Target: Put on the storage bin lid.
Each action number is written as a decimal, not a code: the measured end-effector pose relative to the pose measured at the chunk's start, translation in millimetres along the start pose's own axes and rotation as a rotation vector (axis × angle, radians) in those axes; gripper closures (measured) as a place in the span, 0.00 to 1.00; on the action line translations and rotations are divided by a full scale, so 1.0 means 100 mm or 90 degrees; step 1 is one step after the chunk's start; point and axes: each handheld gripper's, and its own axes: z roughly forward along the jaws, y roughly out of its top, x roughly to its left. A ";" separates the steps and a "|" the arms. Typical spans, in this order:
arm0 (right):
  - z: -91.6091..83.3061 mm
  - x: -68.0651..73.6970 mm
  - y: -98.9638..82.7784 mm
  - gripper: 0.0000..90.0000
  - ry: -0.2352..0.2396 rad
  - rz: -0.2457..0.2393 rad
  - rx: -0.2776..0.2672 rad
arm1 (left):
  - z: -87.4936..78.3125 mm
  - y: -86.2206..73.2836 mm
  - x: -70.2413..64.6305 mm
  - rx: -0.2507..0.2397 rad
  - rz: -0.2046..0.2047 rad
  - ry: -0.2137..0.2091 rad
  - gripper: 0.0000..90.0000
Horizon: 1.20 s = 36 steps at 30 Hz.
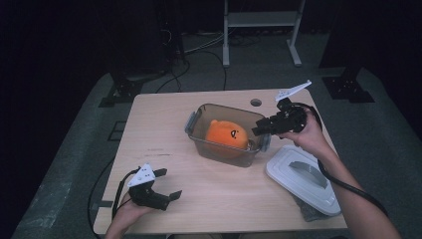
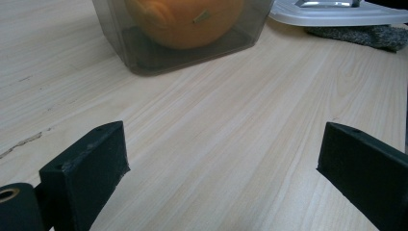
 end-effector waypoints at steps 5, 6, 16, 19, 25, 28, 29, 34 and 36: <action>-0.09 0.01 -0.07 0.56 -0.008 0.000 -0.007 | -0.01 0.00 0.00 -0.001 0.002 0.001 0.03; -0.10 0.01 -0.09 0.55 -0.008 0.001 -0.009 | -0.01 0.00 0.00 -0.001 0.001 0.000 0.03; -0.27 0.00 -0.29 0.52 -0.006 0.009 -0.027 | -0.01 0.01 -0.01 -0.001 0.003 0.003 0.03; -0.32 -0.01 -0.37 0.51 -0.009 0.011 -0.030 | 0.00 0.01 -0.01 -0.001 0.002 0.003 0.03; -0.36 -0.06 -0.53 0.50 -0.013 0.024 -0.034 | 0.00 0.00 -0.01 0.000 0.002 0.004 0.03; -0.40 -0.08 -0.63 0.49 -0.018 0.032 -0.038 | -0.01 0.00 0.00 0.000 -0.001 0.005 0.03; -0.41 -0.09 -0.65 0.49 -0.019 0.033 -0.039 | -0.01 0.00 0.00 0.000 -0.002 0.005 0.03; -0.46 -0.10 -0.74 0.46 -0.028 0.039 -0.041 | -0.01 0.00 0.00 0.001 -0.002 0.005 0.03; -0.47 -0.10 -0.78 0.46 -0.030 0.041 -0.043 | -0.01 0.00 0.00 0.000 -0.002 0.006 0.03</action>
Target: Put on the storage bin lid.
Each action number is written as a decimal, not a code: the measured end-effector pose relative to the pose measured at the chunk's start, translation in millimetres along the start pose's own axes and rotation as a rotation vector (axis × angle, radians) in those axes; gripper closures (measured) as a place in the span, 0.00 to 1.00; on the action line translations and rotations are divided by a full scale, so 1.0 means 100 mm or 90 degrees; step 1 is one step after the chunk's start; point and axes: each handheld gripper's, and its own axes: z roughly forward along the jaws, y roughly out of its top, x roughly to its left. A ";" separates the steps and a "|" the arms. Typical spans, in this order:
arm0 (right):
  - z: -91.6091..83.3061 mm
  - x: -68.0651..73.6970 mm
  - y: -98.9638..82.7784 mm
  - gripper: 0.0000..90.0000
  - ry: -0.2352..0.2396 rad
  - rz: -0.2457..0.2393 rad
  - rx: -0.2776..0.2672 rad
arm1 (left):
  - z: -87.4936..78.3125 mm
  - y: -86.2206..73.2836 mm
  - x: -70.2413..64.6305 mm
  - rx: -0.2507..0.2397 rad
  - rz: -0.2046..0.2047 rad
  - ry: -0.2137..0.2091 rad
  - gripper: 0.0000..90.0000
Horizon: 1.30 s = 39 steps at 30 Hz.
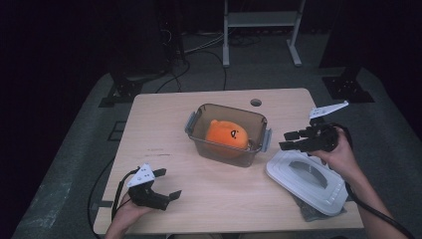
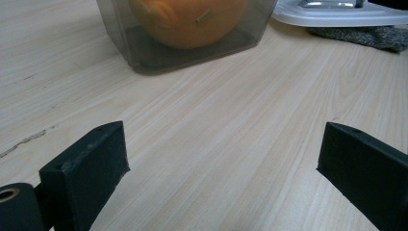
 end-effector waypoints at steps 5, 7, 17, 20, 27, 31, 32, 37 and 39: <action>-0.02 -0.03 -0.11 0.44 0.000 0.015 -0.003 | 0.00 0.00 -0.01 -0.001 -0.001 0.001 0.03; -0.02 -0.04 -0.13 0.44 0.001 0.018 -0.004 | 0.00 0.00 0.00 0.001 -0.001 0.001 0.03; -0.04 -0.07 -0.36 0.43 0.000 0.035 -0.006 | 0.00 0.02 -0.02 -0.004 0.001 0.002 0.03; -0.05 -0.08 -0.40 0.43 -0.004 0.038 -0.005 | 0.00 0.02 -0.03 -0.004 0.002 0.002 0.03; -0.08 -0.10 -0.50 0.43 -0.015 0.045 -0.005 | 0.00 0.02 -0.02 -0.005 0.000 0.003 0.03; -0.09 -0.11 -0.53 0.42 -0.016 0.046 -0.005 | 0.00 0.01 -0.02 -0.004 0.000 0.003 0.03; -0.09 -0.11 -0.53 0.41 -0.016 0.047 -0.003 | 0.00 0.01 -0.02 -0.004 0.000 0.003 0.03; -0.08 -0.10 -0.56 0.41 -0.020 0.044 0.001 | 0.00 0.01 -0.02 -0.004 0.001 0.004 0.03; -0.09 -0.11 -0.58 0.40 -0.022 0.044 0.000 | -0.01 0.02 -0.02 -0.004 0.001 0.003 0.03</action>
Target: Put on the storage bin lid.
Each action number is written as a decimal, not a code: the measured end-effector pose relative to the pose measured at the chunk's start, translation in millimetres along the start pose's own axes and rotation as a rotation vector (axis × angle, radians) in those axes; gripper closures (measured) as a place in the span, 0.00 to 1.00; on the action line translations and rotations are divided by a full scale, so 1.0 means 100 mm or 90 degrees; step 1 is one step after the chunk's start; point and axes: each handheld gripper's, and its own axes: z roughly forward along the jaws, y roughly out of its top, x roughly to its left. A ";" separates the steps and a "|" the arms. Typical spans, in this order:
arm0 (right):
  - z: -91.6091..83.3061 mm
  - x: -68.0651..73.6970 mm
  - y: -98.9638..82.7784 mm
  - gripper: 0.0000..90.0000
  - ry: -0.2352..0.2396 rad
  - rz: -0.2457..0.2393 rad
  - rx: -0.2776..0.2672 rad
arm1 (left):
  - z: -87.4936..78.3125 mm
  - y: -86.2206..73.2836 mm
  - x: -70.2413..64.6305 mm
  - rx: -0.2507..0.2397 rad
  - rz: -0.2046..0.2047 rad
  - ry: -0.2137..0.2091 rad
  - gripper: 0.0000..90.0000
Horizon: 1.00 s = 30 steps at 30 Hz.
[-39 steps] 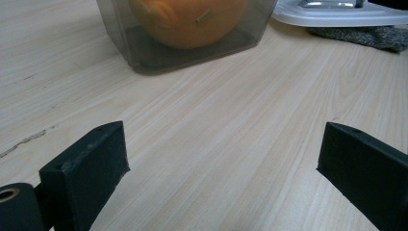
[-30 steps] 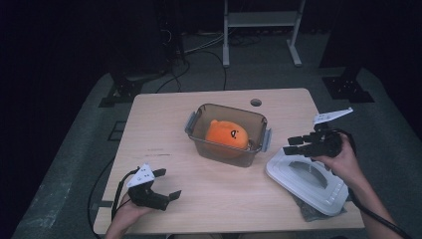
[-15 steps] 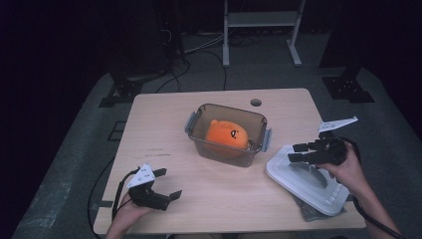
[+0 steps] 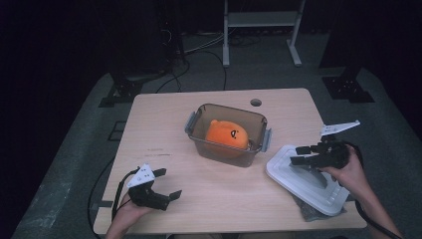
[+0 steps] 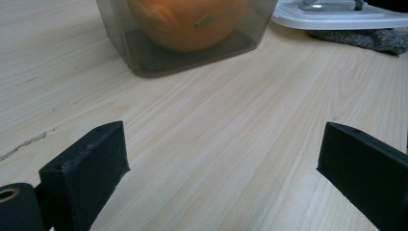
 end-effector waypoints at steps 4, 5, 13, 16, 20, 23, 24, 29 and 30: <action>-0.01 -0.01 -0.03 0.40 -0.004 0.001 -0.002 | 0.00 0.00 0.00 -0.001 0.000 0.001 0.03; -0.02 -0.02 -0.04 0.40 -0.007 0.001 -0.003 | -0.01 0.00 0.00 -0.001 0.000 0.001 0.03; -0.06 -0.07 -0.15 0.40 -0.019 0.006 0.002 | 0.00 0.00 -0.01 0.000 -0.001 0.000 0.03; -0.06 -0.08 -0.19 0.40 -0.022 0.009 0.000 | 0.01 0.00 -0.01 0.000 -0.001 -0.001 0.03; -0.08 -0.13 -0.30 0.40 -0.033 0.020 0.003 | 0.00 -0.01 0.00 0.003 -0.002 0.001 0.03; -0.08 -0.15 -0.34 0.40 -0.041 0.020 0.009 | 0.00 -0.01 0.00 0.003 -0.002 0.001 0.03; -0.08 -0.15 -0.35 0.40 -0.044 0.020 0.009 | 0.00 -0.01 0.00 0.002 -0.002 0.001 0.03; -0.09 -0.20 -0.43 0.40 -0.052 0.031 0.007 | 0.00 -0.01 0.00 0.005 -0.001 0.000 0.03; -0.09 -0.20 -0.44 0.40 -0.055 0.031 0.009 | 0.00 -0.01 0.00 0.004 -0.001 0.000 0.03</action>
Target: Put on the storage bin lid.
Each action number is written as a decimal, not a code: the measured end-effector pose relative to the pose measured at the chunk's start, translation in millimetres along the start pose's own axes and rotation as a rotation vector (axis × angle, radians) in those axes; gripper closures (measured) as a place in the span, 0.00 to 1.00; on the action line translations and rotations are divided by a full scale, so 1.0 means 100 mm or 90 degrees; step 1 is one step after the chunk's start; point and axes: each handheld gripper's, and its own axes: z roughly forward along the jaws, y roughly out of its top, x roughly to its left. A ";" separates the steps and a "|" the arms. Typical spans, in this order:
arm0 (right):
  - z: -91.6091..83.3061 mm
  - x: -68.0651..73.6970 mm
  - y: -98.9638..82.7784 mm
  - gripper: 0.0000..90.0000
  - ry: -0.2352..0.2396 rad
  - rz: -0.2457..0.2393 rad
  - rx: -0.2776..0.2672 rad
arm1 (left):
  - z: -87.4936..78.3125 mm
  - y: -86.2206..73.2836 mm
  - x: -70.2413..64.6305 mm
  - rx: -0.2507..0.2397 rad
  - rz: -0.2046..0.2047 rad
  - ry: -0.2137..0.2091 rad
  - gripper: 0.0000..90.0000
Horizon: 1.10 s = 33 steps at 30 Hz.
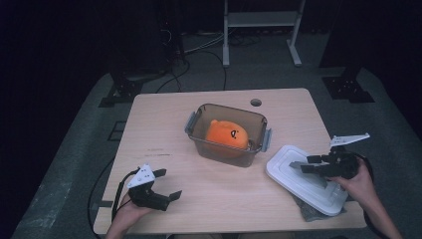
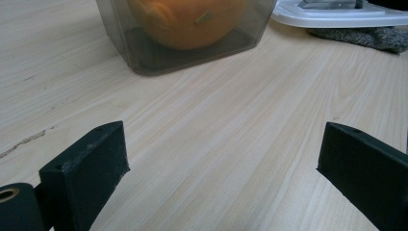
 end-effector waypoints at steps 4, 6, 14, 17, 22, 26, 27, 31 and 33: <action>0.01 -0.02 -0.03 0.40 -0.003 0.002 -0.001 | 0.00 0.00 0.00 0.000 0.001 -0.001 0.03; 0.01 -0.04 -0.06 0.41 -0.007 0.006 -0.001 | 0.00 0.00 0.00 -0.001 0.000 -0.001 0.03; 0.04 -0.08 -0.15 0.46 -0.019 0.015 -0.004 | 0.00 0.00 0.00 0.000 0.000 -0.001 0.03; 0.06 -0.09 -0.19 0.48 -0.021 0.020 -0.004 | 0.00 0.00 0.00 0.000 0.000 -0.001 0.03; 0.06 -0.09 -0.22 0.55 -0.030 0.017 -0.013 | 0.00 0.00 0.00 -0.001 -0.001 -0.001 0.03; 0.07 -0.07 -0.23 0.60 -0.036 0.012 -0.010 | 0.00 0.00 0.00 0.000 -0.002 0.000 0.03; 0.07 -0.07 -0.23 0.62 -0.035 0.012 -0.008 | 0.00 0.00 0.00 0.000 -0.002 0.000 0.03; 0.09 -0.07 -0.24 0.67 -0.032 0.012 -0.010 | 0.00 0.00 0.00 -0.001 -0.001 0.000 0.03; 0.09 -0.07 -0.24 0.69 -0.031 0.012 -0.009 | 0.00 0.00 0.00 0.000 -0.001 0.000 0.03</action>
